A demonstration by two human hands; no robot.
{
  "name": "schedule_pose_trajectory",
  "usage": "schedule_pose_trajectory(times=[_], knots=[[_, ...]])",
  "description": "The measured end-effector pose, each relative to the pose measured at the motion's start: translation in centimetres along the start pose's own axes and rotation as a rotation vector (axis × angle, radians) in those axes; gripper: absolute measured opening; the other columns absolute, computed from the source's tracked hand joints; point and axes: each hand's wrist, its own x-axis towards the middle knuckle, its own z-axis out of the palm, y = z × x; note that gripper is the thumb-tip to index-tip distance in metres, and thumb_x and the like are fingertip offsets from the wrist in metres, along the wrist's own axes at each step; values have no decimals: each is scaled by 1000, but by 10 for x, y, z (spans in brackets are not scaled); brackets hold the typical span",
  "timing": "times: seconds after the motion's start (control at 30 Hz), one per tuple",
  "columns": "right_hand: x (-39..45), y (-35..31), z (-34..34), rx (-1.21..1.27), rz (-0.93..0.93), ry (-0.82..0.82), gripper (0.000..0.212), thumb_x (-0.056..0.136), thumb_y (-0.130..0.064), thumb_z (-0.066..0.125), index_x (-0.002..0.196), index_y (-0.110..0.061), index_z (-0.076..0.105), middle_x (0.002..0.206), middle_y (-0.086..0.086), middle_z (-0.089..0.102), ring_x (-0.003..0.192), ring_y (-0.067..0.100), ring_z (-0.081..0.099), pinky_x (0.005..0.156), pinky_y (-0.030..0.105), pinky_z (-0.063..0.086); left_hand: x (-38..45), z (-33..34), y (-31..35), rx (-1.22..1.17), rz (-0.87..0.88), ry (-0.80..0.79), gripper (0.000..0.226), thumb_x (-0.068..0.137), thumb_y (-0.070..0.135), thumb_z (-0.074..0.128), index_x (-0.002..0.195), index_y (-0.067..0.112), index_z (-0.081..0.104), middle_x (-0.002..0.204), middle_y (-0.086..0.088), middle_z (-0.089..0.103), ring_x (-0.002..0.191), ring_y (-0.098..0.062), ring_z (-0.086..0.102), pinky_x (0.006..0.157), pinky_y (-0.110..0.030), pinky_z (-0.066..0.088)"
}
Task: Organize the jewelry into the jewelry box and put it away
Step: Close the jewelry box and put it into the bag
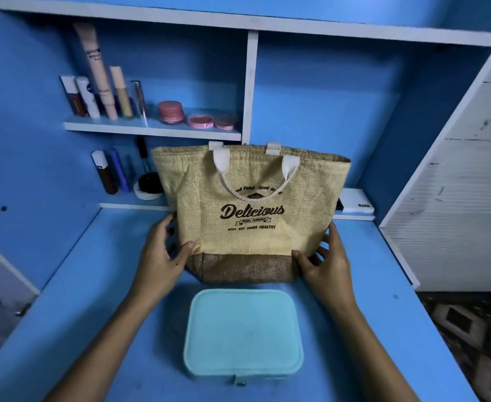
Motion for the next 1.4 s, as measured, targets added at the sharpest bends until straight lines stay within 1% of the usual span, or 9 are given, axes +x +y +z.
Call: schedule_pose_trajectory(times=[0.1, 0.2, 0.3, 0.53, 0.67, 0.77, 0.9, 1.07, 1.4], knots=[[1, -1, -1, -5, -6, -2, 89, 78, -20, 83, 149, -37, 31, 129, 2, 57, 110, 18, 65, 93, 38, 57, -1, -1, 1, -40, -1, -1, 68, 85, 7, 73, 143, 19, 41, 145, 0, 47, 127, -10, 53, 89, -13, 51], [-3, -5, -2, 26, -9, 0, 86, 79, -25, 83, 148, -36, 32, 129, 0, 57, 112, 15, 63, 94, 37, 56, -7, -5, 2, -68, -6, -24, 66, 86, 10, 72, 143, 22, 42, 145, 3, 48, 127, -8, 53, 99, -33, 53], [-13, -14, -6, 16, -16, 46, 86, 82, -31, 79, 153, -31, 29, 138, -3, 52, 124, 12, 55, 103, 36, 49, -16, -12, 4, -42, -9, -37, 66, 83, 31, 71, 142, 30, 43, 144, 10, 48, 129, -8, 51, 103, -42, 50], [-49, -41, -15, 5, -171, 69, 64, 88, -43, 68, 145, -25, 45, 135, -15, 52, 130, 3, 48, 107, 36, 44, -58, -21, 28, -8, 103, -95, 52, 91, 38, 64, 139, 25, 48, 138, 10, 52, 130, -3, 49, 105, -33, 46], [-73, -58, -16, -32, -344, -72, 43, 90, -44, 63, 127, -21, 64, 130, -12, 58, 126, -1, 51, 103, 16, 39, -85, -27, 40, -24, 177, -273, 55, 86, 55, 62, 136, 36, 51, 140, 14, 53, 133, -7, 48, 106, -23, 42], [-88, -62, -15, -34, -409, -242, 35, 92, -39, 62, 120, -18, 69, 132, -8, 59, 128, 2, 52, 104, 15, 38, -99, -29, 42, 93, 273, -407, 63, 85, 65, 60, 140, 35, 47, 147, 14, 45, 138, -9, 42, 110, -25, 36], [-101, -55, -10, -63, -348, -372, 37, 91, -48, 61, 117, -25, 72, 136, -10, 58, 129, -1, 51, 105, 21, 41, -112, -30, 37, 197, 331, -485, 68, 77, 67, 69, 136, 37, 51, 152, 17, 36, 140, -5, 38, 111, -26, 33], [-107, -50, -9, -39, -283, -399, 37, 89, -50, 60, 114, -27, 74, 135, -15, 58, 127, -3, 50, 104, 18, 41, -115, -30, 34, 251, 340, -488, 83, 65, 71, 79, 135, 35, 53, 155, 20, 31, 140, -2, 37, 111, -24, 32], [-101, -58, -10, -100, -261, -419, 38, 88, -54, 57, 112, -30, 74, 132, -19, 59, 123, -12, 49, 99, 7, 35, -110, -31, 41, 299, 287, -480, 76, 62, 77, 73, 130, 48, 52, 150, 27, 36, 135, 6, 39, 108, -23, 37]])
